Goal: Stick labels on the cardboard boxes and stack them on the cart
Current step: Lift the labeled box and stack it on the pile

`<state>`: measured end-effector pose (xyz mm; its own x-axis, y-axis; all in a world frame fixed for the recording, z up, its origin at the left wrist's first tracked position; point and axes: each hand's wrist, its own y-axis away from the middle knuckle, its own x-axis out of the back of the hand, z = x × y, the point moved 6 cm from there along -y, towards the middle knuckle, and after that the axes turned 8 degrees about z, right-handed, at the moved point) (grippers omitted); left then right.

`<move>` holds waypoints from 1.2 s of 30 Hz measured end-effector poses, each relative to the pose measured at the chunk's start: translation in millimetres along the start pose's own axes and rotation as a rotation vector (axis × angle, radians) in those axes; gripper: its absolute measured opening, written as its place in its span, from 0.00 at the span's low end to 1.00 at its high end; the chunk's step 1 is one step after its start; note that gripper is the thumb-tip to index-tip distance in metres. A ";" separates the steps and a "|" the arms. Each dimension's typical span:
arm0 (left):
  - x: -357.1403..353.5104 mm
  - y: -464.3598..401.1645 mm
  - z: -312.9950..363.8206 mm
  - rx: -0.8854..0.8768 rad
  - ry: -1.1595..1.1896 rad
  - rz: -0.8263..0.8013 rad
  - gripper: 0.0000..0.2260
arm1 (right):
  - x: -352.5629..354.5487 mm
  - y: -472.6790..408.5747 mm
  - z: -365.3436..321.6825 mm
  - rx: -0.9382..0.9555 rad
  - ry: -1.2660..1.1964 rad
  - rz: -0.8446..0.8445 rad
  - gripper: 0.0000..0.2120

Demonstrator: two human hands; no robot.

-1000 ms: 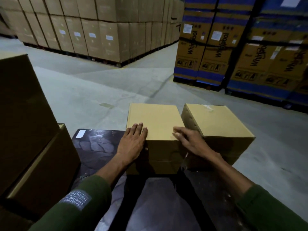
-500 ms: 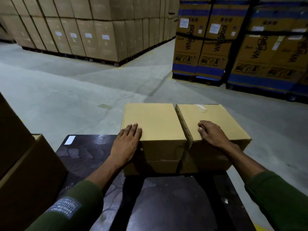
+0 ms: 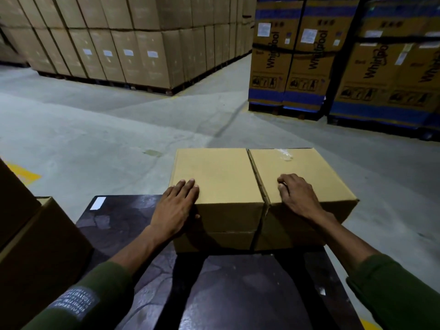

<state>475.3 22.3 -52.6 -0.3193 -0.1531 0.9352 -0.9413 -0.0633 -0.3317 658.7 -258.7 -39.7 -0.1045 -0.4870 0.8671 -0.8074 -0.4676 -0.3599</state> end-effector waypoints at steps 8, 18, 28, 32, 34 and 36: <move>0.0 1.8 5.7 0.006 -0.027 -0.012 0.38 | -3.2 -0.5 -0.3 0.025 0.028 0.002 0.11; 7.3 2.5 11.3 -0.023 -0.036 -0.128 0.42 | 1.4 3.8 -4.1 0.036 0.023 -0.011 0.11; 43.1 24.4 5.2 0.079 -0.063 -0.069 0.44 | 17.0 3.8 -37.0 0.102 -0.158 0.001 0.19; 71.6 51.5 -6.3 0.162 -0.180 0.040 0.38 | 14.3 6.9 -101.1 0.275 -0.218 0.076 0.18; 87.1 69.0 -12.9 0.218 -0.233 0.077 0.37 | 10.1 11.3 -137.7 0.385 -0.246 0.091 0.18; 103.6 90.0 -19.1 0.279 -0.278 0.097 0.35 | 5.5 17.5 -173.8 0.457 -0.297 0.082 0.19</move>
<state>355.4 19.6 16.8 -0.3268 -0.4298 0.8417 -0.8301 -0.2952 -0.4730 543.0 -141.3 18.7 0.0655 -0.6920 0.7190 -0.4620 -0.6597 -0.5928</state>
